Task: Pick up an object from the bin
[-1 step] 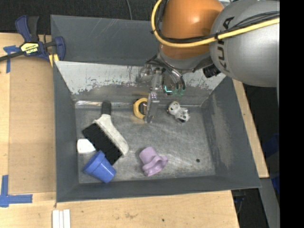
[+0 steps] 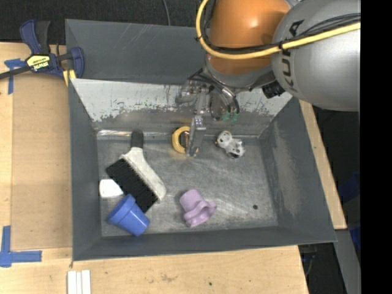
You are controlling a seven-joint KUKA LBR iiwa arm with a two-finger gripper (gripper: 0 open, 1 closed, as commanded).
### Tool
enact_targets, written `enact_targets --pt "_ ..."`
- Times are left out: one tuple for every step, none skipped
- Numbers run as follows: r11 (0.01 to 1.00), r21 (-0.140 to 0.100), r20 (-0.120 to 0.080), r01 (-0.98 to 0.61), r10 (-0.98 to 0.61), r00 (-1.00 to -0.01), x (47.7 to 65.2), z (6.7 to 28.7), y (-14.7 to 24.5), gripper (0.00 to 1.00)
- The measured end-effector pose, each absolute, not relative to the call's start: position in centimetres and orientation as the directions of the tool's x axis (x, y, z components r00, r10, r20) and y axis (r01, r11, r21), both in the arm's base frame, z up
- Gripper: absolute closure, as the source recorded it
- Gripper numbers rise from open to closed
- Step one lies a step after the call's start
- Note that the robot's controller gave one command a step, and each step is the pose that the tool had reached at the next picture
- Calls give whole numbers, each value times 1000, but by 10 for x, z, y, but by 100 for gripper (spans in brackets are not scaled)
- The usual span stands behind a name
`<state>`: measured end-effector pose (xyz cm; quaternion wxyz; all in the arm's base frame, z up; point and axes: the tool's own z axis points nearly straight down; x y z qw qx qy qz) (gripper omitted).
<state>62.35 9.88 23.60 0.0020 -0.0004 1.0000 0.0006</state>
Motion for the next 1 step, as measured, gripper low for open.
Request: enact_targets --pt "1000 2 -9 -3 -3 -1000 615 181 91 0"
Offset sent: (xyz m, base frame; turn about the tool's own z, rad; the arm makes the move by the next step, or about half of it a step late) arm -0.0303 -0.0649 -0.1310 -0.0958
